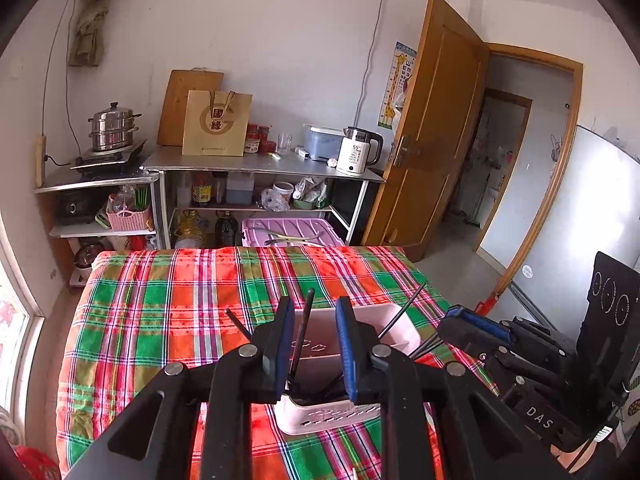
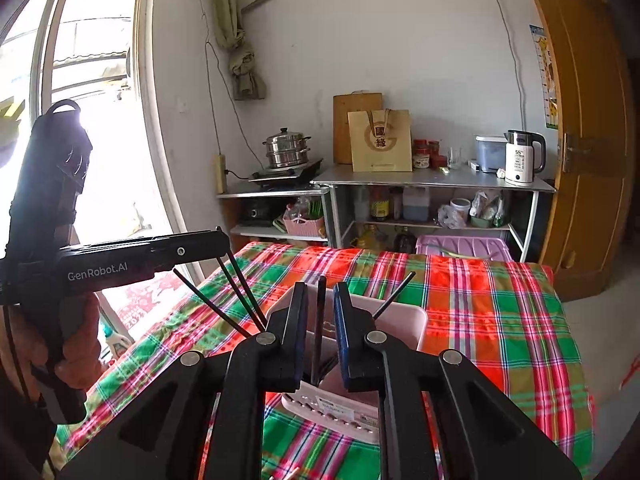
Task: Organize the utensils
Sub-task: 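Lower both tools into the basket and open them to drop the chopsticks, then move both tools back down to the remaining chopsticks on the cloth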
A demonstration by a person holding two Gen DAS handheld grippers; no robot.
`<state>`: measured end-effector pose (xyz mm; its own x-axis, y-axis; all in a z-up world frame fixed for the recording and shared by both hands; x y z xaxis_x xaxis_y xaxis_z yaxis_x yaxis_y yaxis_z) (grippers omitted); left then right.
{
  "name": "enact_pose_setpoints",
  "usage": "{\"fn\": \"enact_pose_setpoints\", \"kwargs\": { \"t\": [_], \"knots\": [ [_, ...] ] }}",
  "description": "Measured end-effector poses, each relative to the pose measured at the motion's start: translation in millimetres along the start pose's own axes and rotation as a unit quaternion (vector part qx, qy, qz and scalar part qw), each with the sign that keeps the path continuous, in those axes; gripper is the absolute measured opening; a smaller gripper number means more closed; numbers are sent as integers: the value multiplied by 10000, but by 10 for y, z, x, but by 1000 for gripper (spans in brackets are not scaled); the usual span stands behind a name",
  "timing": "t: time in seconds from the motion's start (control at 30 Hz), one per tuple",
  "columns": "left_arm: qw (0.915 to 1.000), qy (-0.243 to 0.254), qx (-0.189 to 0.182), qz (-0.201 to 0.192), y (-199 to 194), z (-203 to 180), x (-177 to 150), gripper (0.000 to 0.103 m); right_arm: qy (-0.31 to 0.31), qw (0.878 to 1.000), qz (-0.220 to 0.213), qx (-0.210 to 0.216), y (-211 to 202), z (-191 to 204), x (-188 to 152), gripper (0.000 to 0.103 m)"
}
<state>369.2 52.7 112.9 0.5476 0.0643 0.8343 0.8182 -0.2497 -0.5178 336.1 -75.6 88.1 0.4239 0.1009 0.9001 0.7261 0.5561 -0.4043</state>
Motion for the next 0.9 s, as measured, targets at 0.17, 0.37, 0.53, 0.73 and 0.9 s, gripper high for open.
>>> {"fn": "enact_pose_setpoints", "kwargs": {
  "t": [0.17, 0.37, 0.53, 0.73, 0.9],
  "knots": [
    [9997, 29, -26, -227, -322, -52, -50, 21, 12, 9999, -151, 25, -263, 19, 9, 19],
    [9990, 15, -73, -433, -715, -105, -308, 21, 47, 9995, -307, 39, -659, -1, -121, 19],
    [9995, 62, -152, -281, -858, -206, -780, 21, 140, 9997, -202, -13, -912, -76, -421, 19],
    [9994, 114, -272, 159, -809, -346, -1425, 21, 345, 9992, 143, -167, -1080, -245, -919, 19],
    [9978, 5, -336, 575, -673, -372, -1863, 21, 548, 9969, 487, -301, -1136, -410, -1297, 19]
  ]
}}
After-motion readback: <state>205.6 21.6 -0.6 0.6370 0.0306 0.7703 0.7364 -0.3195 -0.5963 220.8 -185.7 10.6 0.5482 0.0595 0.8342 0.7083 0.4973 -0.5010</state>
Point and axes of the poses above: each gripper's, at about its wrist camera, not at the fingertips, and y roughly the way its jaws point, z to its left, x to its top, the point moved 8 cm from there along y, roughly the way its jaws point, and after that the axes turned 3 degrees about x, right-handed, at the moved point
